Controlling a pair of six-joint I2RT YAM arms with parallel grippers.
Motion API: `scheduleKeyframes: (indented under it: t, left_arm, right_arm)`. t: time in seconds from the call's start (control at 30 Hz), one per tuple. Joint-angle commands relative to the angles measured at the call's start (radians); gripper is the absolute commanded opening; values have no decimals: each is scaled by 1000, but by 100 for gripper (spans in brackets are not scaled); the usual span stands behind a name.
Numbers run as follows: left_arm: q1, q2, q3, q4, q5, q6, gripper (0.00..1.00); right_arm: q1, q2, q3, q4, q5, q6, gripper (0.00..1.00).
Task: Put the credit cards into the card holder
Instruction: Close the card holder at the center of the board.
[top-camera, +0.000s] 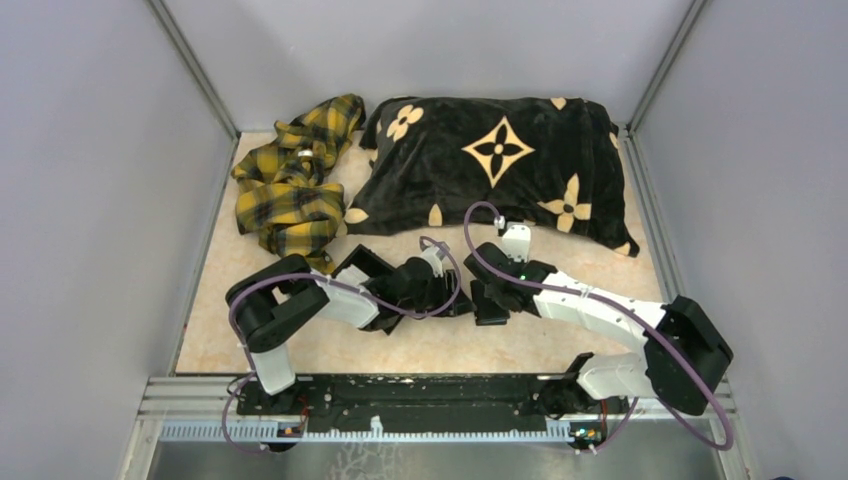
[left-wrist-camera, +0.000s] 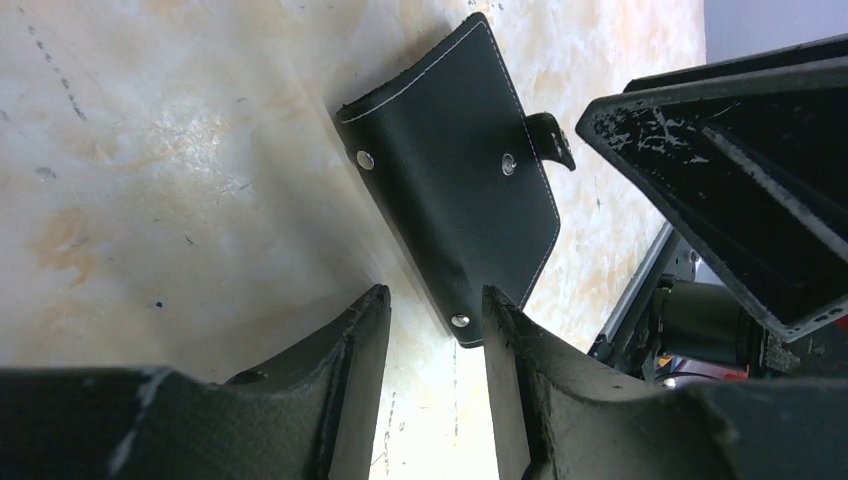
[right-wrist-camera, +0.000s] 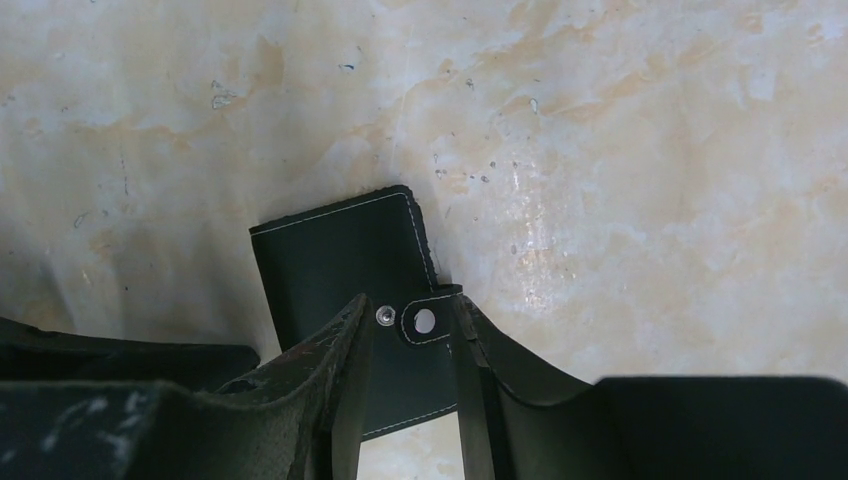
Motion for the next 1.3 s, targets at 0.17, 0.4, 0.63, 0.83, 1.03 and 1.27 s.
scheduleKeyframes:
  t: [0.17, 0.4, 0.63, 0.83, 1.03, 1.27]
  left_arm:
    - [27, 83, -22, -167, -31, 63, 48]
    - [31, 91, -18, -166, -25, 63, 48]
    - [31, 102, -14, -166, -19, 60, 48]
    - [31, 110, -13, -162, -14, 55, 48]
    - [31, 115, -12, -158, -11, 52, 48]
    - [31, 123, -19, -145, -2, 45, 48]
  right_arm:
    - [24, 38, 48, -1, -6, -9, 35]
    - [30, 51, 33, 0, -14, -3, 33]
    - [31, 58, 16, 10, -20, -4, 22]
    - [30, 73, 4, 11, -24, -2, 20]
    - [30, 83, 3, 4, -21, -3, 23]
    - [32, 96, 1, -11, -12, 1, 28]
